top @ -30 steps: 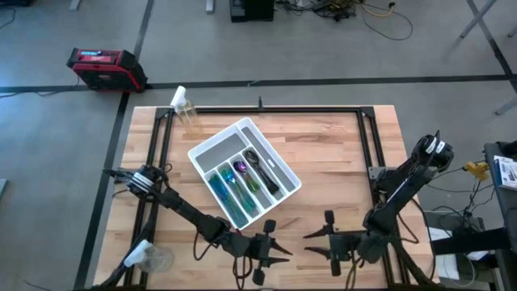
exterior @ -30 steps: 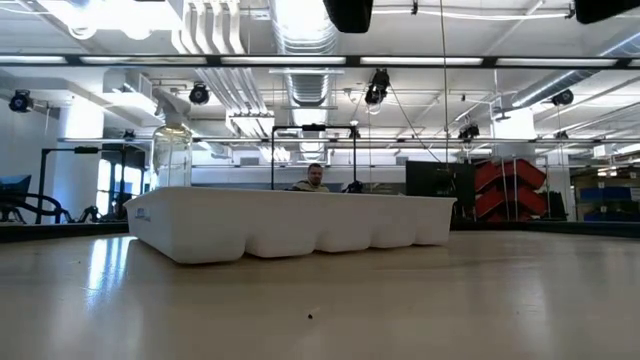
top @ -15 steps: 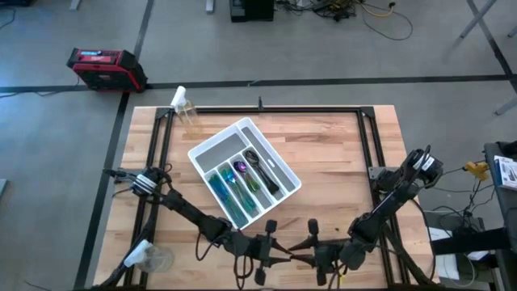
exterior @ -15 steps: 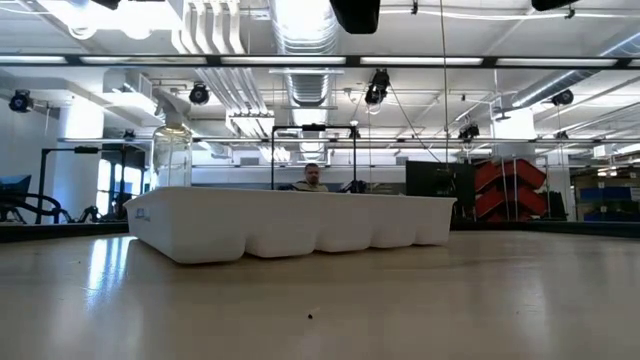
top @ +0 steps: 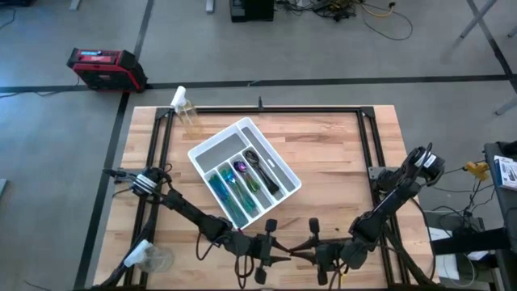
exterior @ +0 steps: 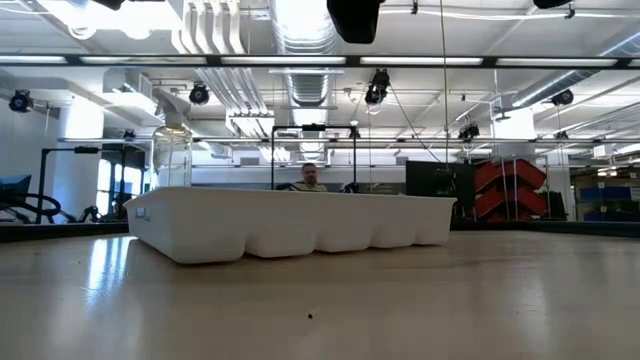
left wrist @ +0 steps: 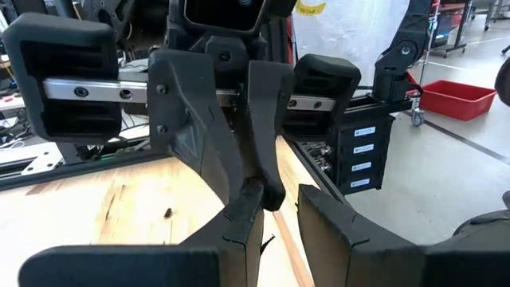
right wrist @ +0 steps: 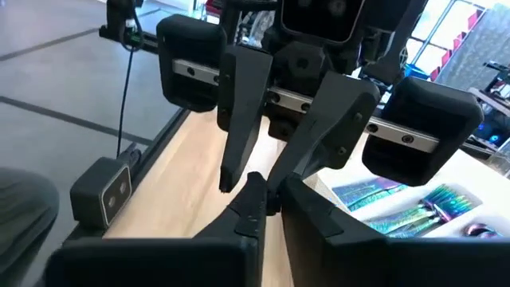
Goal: Sort silverware
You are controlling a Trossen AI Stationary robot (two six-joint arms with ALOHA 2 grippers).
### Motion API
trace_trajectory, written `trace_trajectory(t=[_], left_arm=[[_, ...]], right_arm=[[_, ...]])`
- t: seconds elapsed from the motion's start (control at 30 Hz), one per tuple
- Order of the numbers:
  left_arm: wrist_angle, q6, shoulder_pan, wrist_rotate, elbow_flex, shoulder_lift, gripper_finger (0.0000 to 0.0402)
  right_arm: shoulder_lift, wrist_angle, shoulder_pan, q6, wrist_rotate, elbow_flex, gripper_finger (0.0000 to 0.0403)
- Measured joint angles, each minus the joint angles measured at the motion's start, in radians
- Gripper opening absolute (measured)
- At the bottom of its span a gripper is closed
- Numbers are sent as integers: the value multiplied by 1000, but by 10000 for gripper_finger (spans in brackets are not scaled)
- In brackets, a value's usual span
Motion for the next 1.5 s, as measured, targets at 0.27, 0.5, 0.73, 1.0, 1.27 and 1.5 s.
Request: trace_trajectory(t=[0.27,0.5,0.73,1.0,1.27,1.5], left_arm=[[-24,-3,2,-3,-1,0,64],[-17,8,-2,5,0,-22,64],[-136,-4,-1,2,0,-51,64],[-253,-15,-7,11,-2,-129,64],[-180,0,-9,114,-122,-254,64],[247,5,-10,117,-436,-394,64]], right_arm=[[-3,-135,1,94,1,3,2],[-2,-260,2,124,0,-1,0],[-2,-347,2,171,-1,-1,0],[-50,-502,2,286,-2,-1,0],[-134,-657,2,395,-1,-13,0],[-203,-796,2,494,0,-30,0]])
